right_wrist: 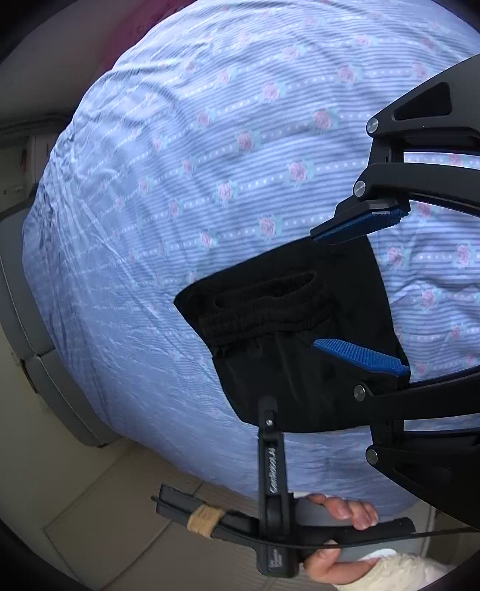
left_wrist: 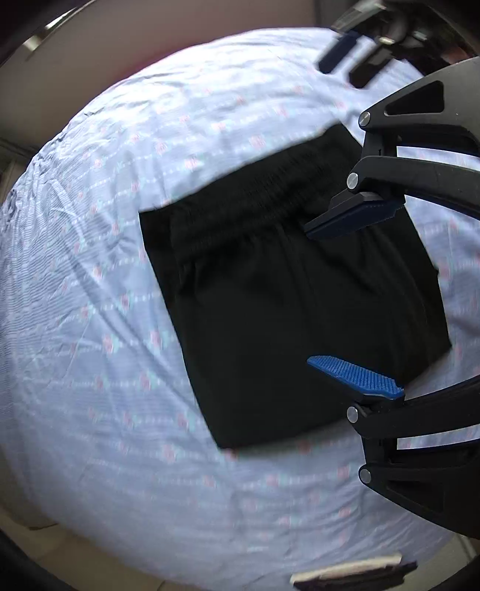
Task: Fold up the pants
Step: 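Release the waistband from the left tool onto the folded shorts, then pinch the folded edge with the right tool and tuck it flat, release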
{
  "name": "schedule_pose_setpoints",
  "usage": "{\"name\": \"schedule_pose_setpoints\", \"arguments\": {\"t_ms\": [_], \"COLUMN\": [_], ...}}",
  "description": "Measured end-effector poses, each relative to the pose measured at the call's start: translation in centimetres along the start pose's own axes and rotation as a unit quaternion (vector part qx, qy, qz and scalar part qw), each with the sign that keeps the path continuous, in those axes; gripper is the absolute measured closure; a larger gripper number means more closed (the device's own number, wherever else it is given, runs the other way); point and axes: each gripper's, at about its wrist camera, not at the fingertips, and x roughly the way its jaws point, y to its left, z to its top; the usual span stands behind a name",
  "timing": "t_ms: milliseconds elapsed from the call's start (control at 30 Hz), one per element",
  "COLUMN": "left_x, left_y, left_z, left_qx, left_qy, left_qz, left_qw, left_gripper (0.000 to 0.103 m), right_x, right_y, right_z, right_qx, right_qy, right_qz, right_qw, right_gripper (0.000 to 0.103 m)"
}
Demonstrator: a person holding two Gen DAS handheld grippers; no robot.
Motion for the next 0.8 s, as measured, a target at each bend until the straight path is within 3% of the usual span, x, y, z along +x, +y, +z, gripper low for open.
{"name": "schedule_pose_setpoints", "arguments": {"t_ms": [133, 300, 567, 667, 800], "left_x": [0.2, 2.8, 4.4, 4.6, 4.4], "left_y": [2.1, 2.6, 3.6, 4.1, 4.5], "left_z": [-3.4, -5.2, -6.0, -6.1, -6.4], "left_qx": [0.005, -0.041, -0.088, -0.091, -0.093], "left_qy": [-0.012, 0.018, 0.033, 0.036, 0.036], "left_qz": [0.019, 0.001, -0.022, -0.019, -0.017], "left_qw": [0.9997, 0.999, 0.9953, 0.9951, 0.9948], "left_gripper": [0.037, 0.037, 0.037, 0.037, 0.037], "right_x": [3.4, 7.1, 11.9, 12.9, 10.8], "right_y": [1.1, 1.2, 1.3, 1.2, 2.0], "right_z": [0.2, 0.7, 1.9, 2.0, 1.9], "right_qx": [-0.021, -0.023, -0.022, -0.024, -0.04], "right_qy": [0.021, 0.039, 0.079, 0.095, 0.077], "right_qz": [0.01, 0.013, 0.008, -0.004, 0.004], "right_qw": [1.0, 0.999, 0.997, 0.995, 0.996], "right_gripper": [0.048, 0.048, 0.05, 0.074, 0.093]}}
